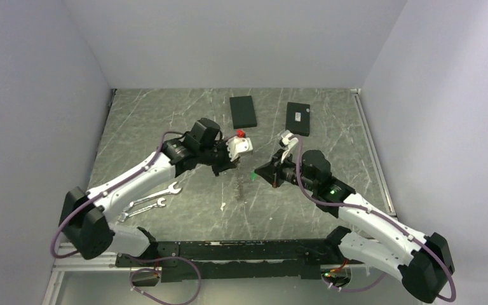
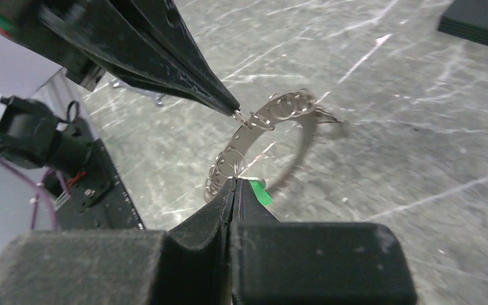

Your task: Put the keys on the keyring

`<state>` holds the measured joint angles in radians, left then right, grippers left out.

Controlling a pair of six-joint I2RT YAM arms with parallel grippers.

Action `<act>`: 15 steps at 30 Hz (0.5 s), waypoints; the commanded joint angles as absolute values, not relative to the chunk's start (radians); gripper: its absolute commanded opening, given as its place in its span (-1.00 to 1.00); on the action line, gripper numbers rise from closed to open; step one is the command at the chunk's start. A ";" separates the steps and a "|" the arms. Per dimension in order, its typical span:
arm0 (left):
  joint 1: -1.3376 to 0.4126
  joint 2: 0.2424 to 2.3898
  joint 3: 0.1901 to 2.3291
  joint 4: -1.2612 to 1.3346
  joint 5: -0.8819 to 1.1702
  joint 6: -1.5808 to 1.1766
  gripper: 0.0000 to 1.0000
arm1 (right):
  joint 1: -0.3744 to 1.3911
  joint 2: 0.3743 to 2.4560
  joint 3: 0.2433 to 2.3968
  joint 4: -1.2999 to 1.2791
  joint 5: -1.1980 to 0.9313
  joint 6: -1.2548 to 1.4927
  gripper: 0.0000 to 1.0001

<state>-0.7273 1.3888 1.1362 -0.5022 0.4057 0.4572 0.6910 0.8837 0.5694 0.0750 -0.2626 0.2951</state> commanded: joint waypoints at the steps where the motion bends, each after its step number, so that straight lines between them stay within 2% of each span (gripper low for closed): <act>1: -0.727 1.277 1.107 -0.380 0.444 0.322 -1.00 | 0.695 0.942 0.636 0.171 -0.432 0.317 -1.00; 7: -0.728 1.200 1.044 -0.351 0.472 0.289 -1.00 | 0.705 1.024 0.678 0.190 -0.495 0.324 -1.00; 15: -0.729 1.253 1.113 -0.579 0.364 0.263 -1.00 | 0.713 1.093 0.706 0.156 -0.448 0.304 -1.00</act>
